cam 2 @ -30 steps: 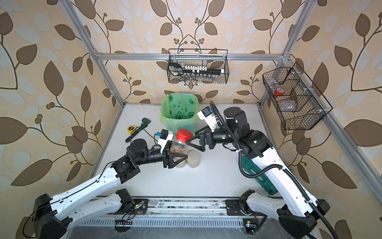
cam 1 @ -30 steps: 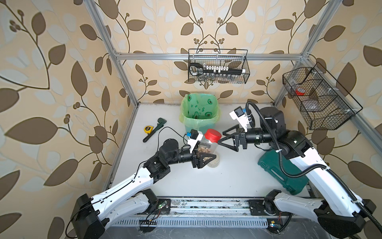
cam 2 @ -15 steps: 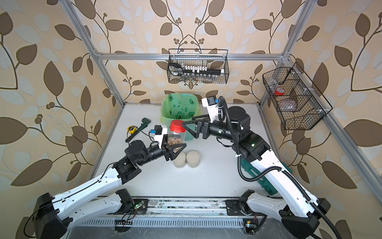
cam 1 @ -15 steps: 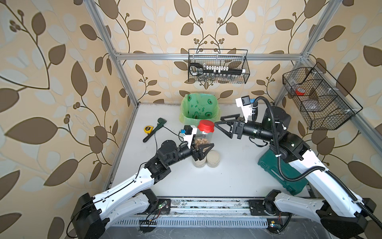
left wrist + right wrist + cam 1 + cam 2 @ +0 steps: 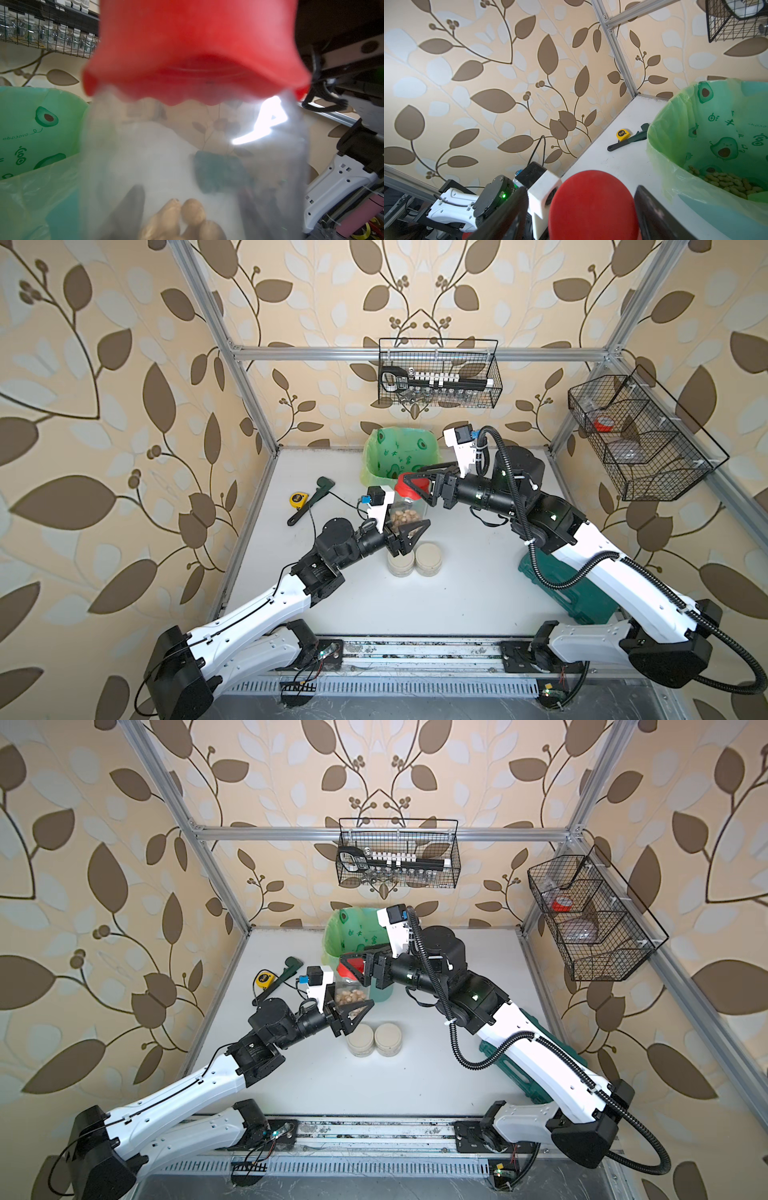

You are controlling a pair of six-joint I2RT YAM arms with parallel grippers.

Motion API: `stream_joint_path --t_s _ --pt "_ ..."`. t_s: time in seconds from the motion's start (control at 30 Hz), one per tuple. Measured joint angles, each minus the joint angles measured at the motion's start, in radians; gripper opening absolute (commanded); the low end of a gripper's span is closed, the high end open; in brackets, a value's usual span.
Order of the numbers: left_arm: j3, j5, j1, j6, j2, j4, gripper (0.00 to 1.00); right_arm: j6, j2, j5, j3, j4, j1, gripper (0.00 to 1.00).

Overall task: Empty moldy peanuts from jars
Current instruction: Unscrew the lid from the jar.

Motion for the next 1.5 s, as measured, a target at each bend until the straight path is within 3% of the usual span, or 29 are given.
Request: stream_joint_path --t_s 0.27,0.43,0.53,1.03,1.2,1.27,1.5 --pt "0.008 0.001 0.000 0.011 -0.010 -0.010 0.54 -0.031 0.045 0.063 0.034 -0.046 0.050 0.84" --pt "0.008 0.002 0.000 0.011 -0.008 -0.024 0.53 -0.039 0.063 0.089 0.035 -0.072 0.053 0.74" --pt "0.008 0.003 0.000 0.012 -0.006 -0.027 0.54 -0.043 0.063 0.103 0.035 -0.076 0.054 0.73" --pt "0.008 0.003 0.000 0.011 0.010 -0.031 0.54 -0.068 0.063 0.129 0.050 -0.112 0.055 0.76" --pt "0.008 0.003 0.000 0.012 0.010 -0.043 0.54 -0.081 0.063 0.134 0.067 -0.127 0.055 0.82" --pt "0.008 0.003 0.000 0.014 0.010 -0.047 0.54 -0.082 0.063 0.134 0.070 -0.131 0.055 0.80" --pt "0.009 0.004 0.000 0.022 0.002 -0.048 0.54 -0.085 0.063 0.130 0.080 -0.159 0.048 0.54"
